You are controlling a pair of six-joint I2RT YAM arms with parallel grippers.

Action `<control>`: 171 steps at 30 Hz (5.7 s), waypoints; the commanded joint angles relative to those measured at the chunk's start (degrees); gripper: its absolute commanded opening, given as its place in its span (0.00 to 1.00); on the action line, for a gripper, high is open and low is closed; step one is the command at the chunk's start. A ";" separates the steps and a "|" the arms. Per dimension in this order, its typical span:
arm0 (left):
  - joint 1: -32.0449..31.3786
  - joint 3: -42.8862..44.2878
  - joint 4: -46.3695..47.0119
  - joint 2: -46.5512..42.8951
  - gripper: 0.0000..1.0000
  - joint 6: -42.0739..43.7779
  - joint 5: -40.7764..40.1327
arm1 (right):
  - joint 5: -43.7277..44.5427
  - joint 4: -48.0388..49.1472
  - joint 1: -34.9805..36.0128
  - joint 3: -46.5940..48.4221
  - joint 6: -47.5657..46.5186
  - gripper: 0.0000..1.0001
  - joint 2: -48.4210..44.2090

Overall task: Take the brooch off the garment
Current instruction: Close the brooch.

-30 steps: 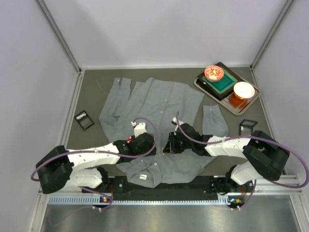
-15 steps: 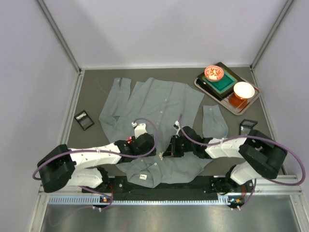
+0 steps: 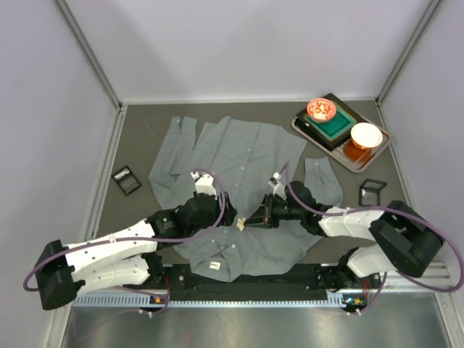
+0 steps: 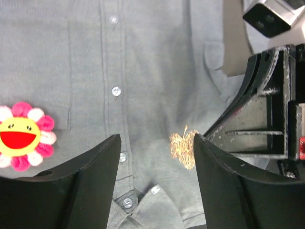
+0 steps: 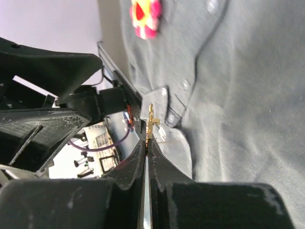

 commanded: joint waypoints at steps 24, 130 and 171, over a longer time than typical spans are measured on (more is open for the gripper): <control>22.53 28.90 -26.37 8.93 0.64 -46.05 33.60 | 4.47 22.93 -2.08 -0.74 -70.96 0.00 -14.41; 22.97 1.12 37.88 7.26 0.00 -23.47 51.10 | 10.44 29.01 -1.73 -0.22 -15.89 0.76 -22.06; 22.97 -1.16 42.72 5.59 0.00 -27.96 50.22 | 19.06 22.43 -1.46 -2.95 -13.15 0.82 -27.59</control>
